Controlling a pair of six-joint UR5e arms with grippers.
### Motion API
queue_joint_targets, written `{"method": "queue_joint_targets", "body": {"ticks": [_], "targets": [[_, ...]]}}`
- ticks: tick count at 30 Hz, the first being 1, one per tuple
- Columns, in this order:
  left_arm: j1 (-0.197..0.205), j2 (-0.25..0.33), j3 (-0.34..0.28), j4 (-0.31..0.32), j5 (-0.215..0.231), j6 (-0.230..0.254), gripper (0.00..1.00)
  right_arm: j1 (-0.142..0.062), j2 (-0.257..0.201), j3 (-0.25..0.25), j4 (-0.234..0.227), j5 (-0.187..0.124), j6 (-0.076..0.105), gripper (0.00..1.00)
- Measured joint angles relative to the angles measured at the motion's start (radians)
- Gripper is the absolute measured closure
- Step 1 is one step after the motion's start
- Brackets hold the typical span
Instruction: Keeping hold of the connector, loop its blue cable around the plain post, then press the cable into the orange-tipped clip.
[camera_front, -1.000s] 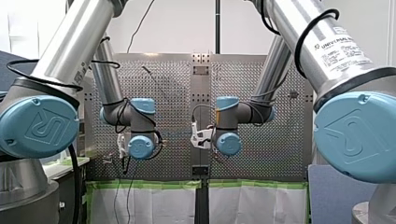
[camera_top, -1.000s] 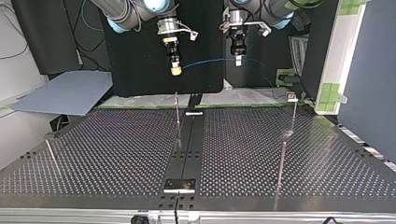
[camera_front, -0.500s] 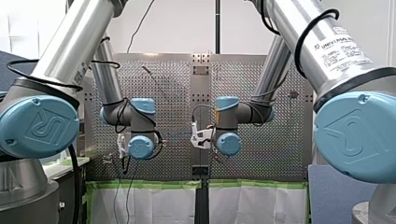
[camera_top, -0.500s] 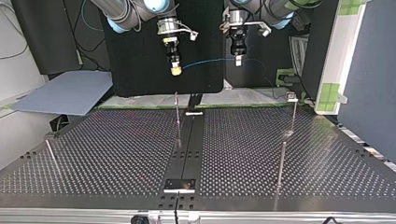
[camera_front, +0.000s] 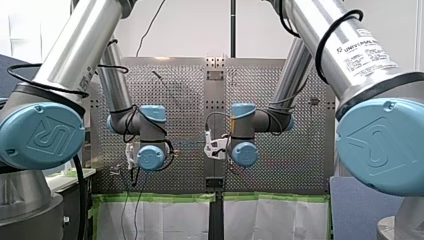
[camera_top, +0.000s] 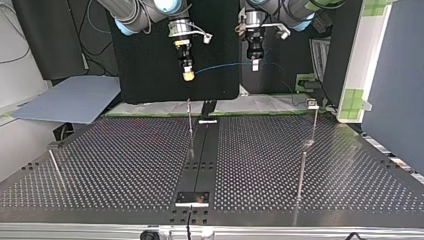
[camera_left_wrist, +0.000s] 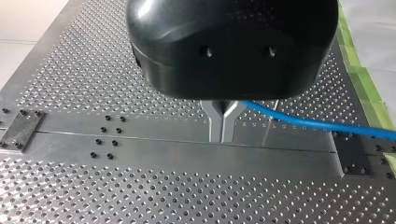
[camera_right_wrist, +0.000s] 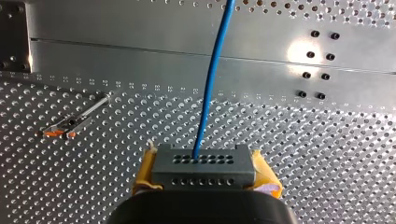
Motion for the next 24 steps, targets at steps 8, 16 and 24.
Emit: {"method": "queue_joint_targets", "body": {"ticks": [8,16,24], "targets": [[0.000,0.000,0.000,0.000,0.000,0.000,1.00,0.000,0.000,0.000,0.000,0.000,0.000,1.00],[0.000,0.000,0.000,0.000,0.000,0.000,1.00,0.000,0.000,0.000,0.000,0.000,0.000,1.00],[0.008,0.024,-0.025,-0.019,0.025,0.006,1.00,-0.012,0.025,-0.026,0.025,0.022,-0.014,1.00]]}}
